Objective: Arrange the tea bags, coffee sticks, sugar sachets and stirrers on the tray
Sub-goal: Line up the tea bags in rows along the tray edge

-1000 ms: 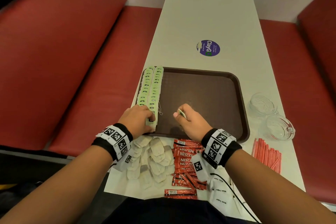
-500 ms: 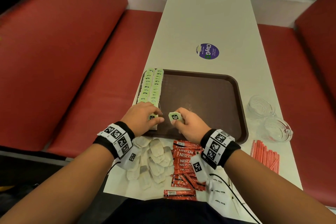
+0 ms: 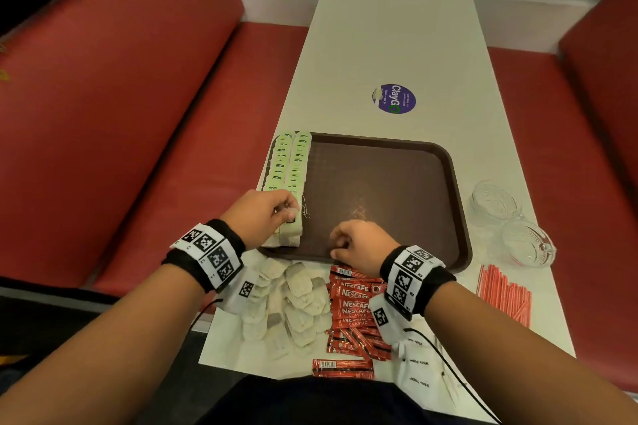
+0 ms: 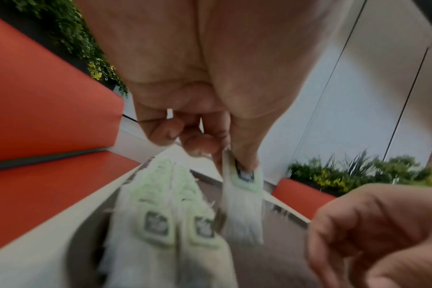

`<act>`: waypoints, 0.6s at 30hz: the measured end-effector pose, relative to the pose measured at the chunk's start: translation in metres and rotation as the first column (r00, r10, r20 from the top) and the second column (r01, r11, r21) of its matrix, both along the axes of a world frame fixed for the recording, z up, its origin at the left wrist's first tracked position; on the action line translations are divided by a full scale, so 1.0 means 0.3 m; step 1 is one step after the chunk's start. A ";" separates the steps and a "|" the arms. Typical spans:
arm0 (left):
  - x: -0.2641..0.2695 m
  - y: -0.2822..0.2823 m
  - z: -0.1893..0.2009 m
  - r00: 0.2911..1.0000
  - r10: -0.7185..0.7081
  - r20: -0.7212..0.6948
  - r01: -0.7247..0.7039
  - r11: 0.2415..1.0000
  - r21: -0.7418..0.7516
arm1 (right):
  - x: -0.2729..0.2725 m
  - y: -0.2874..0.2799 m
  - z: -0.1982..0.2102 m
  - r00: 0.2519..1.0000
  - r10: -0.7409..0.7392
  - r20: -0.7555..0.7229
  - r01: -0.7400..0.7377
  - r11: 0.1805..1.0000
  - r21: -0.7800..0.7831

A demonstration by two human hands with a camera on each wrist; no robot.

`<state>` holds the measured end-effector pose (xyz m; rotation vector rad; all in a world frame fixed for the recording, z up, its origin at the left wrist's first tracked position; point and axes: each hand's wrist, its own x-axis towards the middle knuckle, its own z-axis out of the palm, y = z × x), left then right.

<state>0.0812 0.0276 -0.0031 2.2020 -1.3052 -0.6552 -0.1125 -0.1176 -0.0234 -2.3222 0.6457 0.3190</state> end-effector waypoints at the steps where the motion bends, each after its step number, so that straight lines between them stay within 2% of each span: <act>1: 0.006 0.003 -0.016 0.999 -0.031 0.019 0.029 0.994 0.103 | -0.009 -0.001 -0.001 0.998 0.037 -0.056 -0.039 0.999 -0.025; 2: 0.006 0.004 -0.032 0.997 -0.063 0.032 0.056 0.981 0.188 | -0.017 -0.001 -0.001 0.992 0.071 -0.103 -0.076 0.996 -0.041; 4: 0.005 0.002 -0.066 0.995 -0.096 0.037 0.083 0.962 0.260 | -0.024 0.000 0.001 0.982 0.115 -0.150 -0.125 0.990 -0.063; 7: 0.007 -0.008 -0.107 0.994 -0.064 0.094 0.040 0.970 0.240 | -0.021 0.002 0.005 0.980 0.110 -0.167 -0.125 0.988 -0.085; 10: 0.002 -0.019 -0.120 0.981 0.031 0.193 -0.066 0.982 0.177 | -0.013 0.004 0.004 0.979 0.094 -0.182 -0.113 0.989 -0.094; 12: -0.017 -0.027 -0.113 0.967 0.067 0.247 -0.123 0.968 0.219 | -0.009 0.002 0.002 0.978 0.089 -0.191 -0.109 0.989 -0.096; 15: -0.060 -0.041 -0.114 0.948 -0.021 0.319 -0.108 0.918 0.381 | -0.002 0.002 0.004 0.974 0.086 -0.207 -0.109 0.989 -0.104; 18: -0.086 -0.065 -0.120 0.918 -0.088 0.388 -0.104 0.888 0.448 | 0.000 0.004 0.008 0.971 0.089 -0.221 -0.114 0.988 -0.103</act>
